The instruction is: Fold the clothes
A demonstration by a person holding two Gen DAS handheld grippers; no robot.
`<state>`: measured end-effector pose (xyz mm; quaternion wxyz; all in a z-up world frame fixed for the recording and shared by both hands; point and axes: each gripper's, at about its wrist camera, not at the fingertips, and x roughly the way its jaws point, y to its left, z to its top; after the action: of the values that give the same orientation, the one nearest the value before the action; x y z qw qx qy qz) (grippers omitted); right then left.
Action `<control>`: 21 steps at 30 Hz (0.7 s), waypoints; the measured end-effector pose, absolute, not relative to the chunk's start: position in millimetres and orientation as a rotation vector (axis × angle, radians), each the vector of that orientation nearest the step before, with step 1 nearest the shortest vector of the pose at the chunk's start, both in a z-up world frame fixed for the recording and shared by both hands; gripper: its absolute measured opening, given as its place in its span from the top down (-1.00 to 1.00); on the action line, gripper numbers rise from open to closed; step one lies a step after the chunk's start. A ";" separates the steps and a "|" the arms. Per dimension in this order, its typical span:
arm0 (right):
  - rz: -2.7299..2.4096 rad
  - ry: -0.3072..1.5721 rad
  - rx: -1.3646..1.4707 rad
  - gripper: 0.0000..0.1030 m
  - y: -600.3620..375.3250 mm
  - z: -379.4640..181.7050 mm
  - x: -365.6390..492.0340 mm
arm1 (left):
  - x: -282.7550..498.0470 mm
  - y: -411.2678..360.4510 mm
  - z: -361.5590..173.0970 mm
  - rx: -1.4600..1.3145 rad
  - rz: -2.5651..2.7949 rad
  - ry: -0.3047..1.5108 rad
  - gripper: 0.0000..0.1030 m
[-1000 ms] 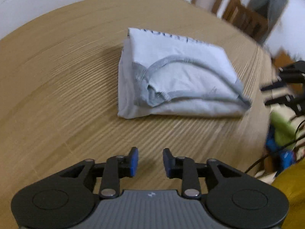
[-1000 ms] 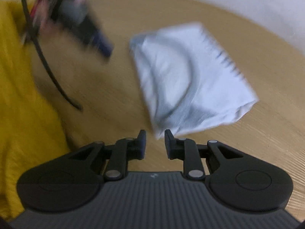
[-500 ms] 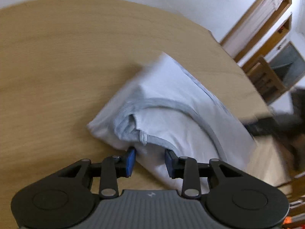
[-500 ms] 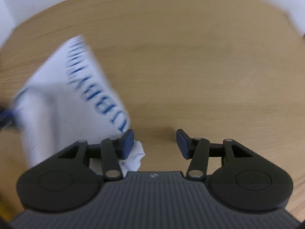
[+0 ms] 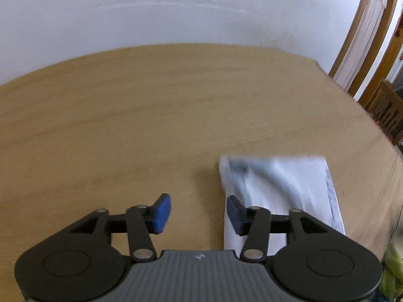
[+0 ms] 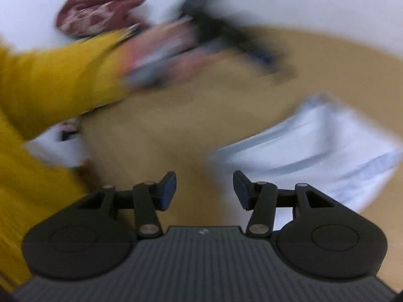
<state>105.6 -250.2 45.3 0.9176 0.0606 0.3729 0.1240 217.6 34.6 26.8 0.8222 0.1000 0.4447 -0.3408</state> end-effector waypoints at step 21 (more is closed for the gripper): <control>0.420 1.095 0.176 -0.04 -399.8 -25.9 157.4 | 136.4 22.6 -7.2 0.086 -0.341 1.084 -0.06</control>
<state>157.4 -399.8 -25.9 0.8292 0.0831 0.5161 0.1978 136.4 22.6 -7.2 0.8419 0.0407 0.5133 -0.1613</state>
